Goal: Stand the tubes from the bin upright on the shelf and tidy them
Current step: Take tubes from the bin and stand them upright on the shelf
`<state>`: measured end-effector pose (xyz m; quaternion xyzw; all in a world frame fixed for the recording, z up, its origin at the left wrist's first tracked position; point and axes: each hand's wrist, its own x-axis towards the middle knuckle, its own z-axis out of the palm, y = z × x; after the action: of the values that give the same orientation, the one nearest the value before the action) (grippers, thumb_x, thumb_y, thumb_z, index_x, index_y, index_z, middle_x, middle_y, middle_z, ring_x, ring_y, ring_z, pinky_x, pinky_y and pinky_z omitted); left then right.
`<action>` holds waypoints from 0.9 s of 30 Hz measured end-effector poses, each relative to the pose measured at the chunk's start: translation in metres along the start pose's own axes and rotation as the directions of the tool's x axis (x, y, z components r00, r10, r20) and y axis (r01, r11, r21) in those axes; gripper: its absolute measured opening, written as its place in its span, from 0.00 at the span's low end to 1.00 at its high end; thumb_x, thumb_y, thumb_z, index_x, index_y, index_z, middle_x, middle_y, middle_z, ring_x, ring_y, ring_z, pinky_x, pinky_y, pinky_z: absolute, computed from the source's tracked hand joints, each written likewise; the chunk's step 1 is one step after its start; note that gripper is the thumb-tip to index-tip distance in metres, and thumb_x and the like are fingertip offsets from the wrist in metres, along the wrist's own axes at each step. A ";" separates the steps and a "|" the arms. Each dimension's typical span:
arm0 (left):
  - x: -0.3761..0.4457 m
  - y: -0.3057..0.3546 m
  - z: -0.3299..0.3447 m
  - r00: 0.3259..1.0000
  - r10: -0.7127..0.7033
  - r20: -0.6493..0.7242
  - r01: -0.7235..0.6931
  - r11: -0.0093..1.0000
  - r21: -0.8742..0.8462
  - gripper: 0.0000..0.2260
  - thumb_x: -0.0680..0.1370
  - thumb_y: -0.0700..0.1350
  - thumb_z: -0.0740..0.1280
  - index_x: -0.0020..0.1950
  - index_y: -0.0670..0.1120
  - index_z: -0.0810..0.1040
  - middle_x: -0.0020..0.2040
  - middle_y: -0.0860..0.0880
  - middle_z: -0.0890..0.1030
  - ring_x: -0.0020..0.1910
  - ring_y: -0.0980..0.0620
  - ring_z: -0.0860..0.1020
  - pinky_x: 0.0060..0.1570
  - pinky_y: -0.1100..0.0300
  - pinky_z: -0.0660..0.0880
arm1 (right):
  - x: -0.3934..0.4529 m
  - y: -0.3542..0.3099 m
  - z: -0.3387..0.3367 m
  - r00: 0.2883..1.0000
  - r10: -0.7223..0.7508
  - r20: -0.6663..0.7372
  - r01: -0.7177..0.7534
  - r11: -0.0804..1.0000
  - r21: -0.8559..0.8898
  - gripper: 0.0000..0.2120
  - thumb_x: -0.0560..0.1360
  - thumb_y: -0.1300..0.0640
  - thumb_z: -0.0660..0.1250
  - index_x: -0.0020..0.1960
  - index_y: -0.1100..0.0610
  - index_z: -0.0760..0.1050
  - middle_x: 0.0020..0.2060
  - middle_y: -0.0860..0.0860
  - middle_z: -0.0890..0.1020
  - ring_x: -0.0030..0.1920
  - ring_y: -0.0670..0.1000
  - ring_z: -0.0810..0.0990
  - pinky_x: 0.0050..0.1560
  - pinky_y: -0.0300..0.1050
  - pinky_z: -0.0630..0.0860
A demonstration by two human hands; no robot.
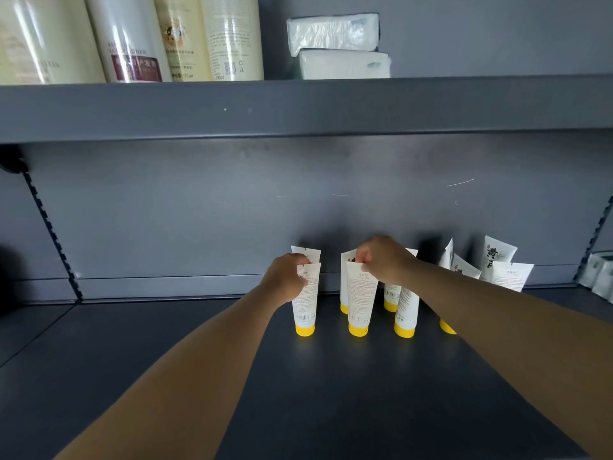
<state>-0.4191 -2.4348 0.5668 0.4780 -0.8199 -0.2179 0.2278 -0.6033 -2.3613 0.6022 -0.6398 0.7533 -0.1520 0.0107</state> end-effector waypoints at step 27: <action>-0.049 0.037 -0.039 0.990 0.047 -0.135 -0.040 0.998 0.057 0.21 0.70 0.41 0.74 0.62 0.47 0.76 0.60 0.48 0.74 0.60 0.49 0.74 0.50 0.59 0.74 | -0.063 -0.003 -0.046 0.996 -0.081 -0.025 0.082 0.995 0.053 0.12 0.71 0.57 0.70 0.54 0.55 0.78 0.54 0.51 0.81 0.53 0.51 0.78 0.56 0.46 0.75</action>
<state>-0.4002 -2.3806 0.6113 0.4797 -0.8183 -0.1575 0.2748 -0.5985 -2.2910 0.6361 -0.6677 0.7222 -0.1800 0.0132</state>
